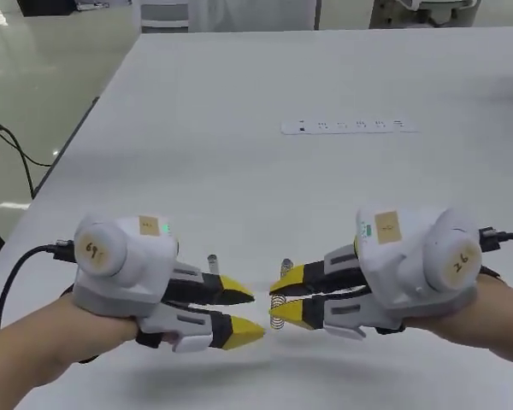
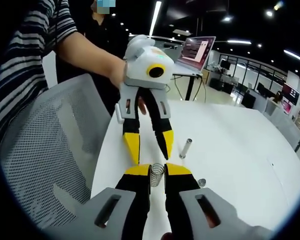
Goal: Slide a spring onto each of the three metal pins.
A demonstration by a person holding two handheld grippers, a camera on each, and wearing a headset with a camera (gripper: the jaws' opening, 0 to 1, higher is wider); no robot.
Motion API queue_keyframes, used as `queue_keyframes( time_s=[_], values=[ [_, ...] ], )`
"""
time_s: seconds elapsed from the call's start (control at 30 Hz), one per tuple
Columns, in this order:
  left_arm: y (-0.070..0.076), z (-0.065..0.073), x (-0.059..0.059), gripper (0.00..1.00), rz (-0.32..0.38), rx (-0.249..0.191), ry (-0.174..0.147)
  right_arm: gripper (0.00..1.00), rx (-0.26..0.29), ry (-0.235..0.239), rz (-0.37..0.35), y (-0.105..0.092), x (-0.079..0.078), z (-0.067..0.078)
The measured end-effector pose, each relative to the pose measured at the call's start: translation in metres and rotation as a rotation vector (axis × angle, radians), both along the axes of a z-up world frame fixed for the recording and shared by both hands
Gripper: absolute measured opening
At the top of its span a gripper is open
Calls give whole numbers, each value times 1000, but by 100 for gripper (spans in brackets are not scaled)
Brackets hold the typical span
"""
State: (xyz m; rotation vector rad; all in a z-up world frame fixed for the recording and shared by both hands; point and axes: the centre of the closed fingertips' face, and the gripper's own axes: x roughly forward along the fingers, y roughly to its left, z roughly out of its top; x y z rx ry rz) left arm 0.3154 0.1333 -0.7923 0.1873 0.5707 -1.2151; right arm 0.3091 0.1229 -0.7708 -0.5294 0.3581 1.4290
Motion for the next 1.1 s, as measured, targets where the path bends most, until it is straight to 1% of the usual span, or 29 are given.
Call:
queue_keyframes(
  time_s=[0.07, 0.2, 0.33, 0.43, 0.53, 0.6, 0.7, 0.83, 0.9, 0.97, 1.1],
  values=[
    [9, -1, 1, 26, 21, 11, 2, 7, -1, -1, -4, 0, 1, -1],
    [24, 0, 4, 29, 78, 0, 12, 7, 0, -10, -11, 0, 4, 1],
    [36, -1, 4, 36, 117, -2, 24, 7, 1, -16, -23, 0, 9, 0],
    [45, -1, 5, 41, 147, 0, 24, 7, -4, -21, -25, -1, 10, 0],
    [54, 0, 7, 46, 185, -7, 20, 7, -9, -25, -24, -1, 10, -1],
    [58, -1, 8, 50, 200, -7, 16, 7, -21, -35, -22, -2, 10, -3],
    [63, -1, 8, 57, 216, -9, 16, 7, -15, -28, -30, -2, 11, -3],
    [69, 0, 8, 68, 235, -17, 15, 7, -15, -31, -39, -3, 13, -4],
    [72, 0, 11, 73, 250, -16, 8, 7, -16, -32, -44, -3, 14, -4],
    [76, 0, 13, 81, 265, -16, 2, 7, -16, -30, -50, -2, 16, -5],
    [80, 0, 15, 90, 284, -11, 0, 7, -14, -32, -53, -1, 17, -5]
  ],
)
